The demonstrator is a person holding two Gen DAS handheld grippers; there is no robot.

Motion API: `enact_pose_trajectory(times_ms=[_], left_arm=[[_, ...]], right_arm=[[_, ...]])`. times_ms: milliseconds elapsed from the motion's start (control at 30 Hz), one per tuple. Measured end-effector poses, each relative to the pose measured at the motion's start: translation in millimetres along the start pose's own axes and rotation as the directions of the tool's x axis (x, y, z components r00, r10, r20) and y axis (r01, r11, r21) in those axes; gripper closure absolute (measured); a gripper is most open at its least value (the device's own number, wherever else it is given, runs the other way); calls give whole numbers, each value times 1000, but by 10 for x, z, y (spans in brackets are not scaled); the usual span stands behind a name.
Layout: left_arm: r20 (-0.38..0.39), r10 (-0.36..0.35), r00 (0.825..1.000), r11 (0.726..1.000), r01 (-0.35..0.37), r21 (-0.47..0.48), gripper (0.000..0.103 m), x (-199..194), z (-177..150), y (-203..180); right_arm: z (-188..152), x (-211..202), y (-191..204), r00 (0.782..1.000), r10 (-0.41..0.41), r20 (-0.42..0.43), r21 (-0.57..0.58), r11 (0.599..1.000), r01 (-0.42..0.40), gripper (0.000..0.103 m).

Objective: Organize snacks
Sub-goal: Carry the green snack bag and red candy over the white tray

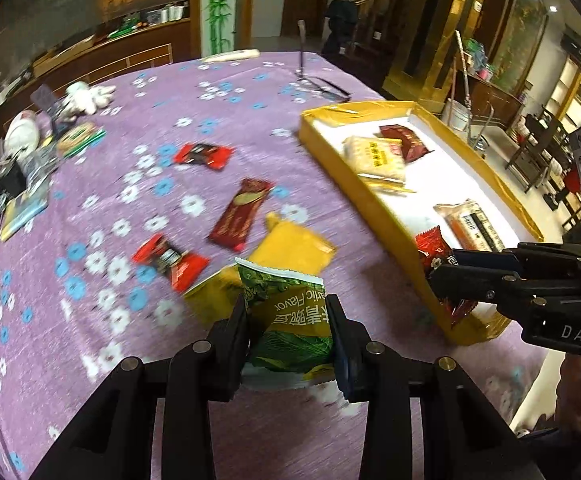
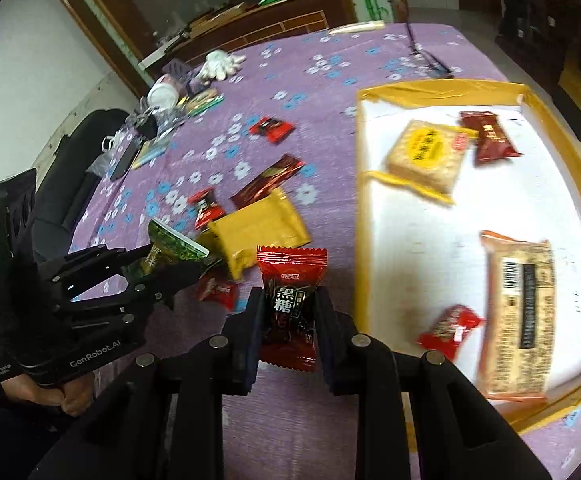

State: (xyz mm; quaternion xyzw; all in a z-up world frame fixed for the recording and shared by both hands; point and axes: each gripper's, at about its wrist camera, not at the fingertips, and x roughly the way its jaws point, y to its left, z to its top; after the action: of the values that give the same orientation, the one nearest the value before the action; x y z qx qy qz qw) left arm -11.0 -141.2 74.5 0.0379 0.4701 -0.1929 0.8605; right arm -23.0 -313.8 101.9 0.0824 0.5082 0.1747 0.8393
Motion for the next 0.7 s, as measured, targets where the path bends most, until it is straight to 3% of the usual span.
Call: enact_pose_trajectory(times_ms=[700], left_arm=[[-14,-60,998,991,62,120,66,212,360,-726]], right_arm=[[-105,-393,-885,997,-49,56,174,984,39,79]])
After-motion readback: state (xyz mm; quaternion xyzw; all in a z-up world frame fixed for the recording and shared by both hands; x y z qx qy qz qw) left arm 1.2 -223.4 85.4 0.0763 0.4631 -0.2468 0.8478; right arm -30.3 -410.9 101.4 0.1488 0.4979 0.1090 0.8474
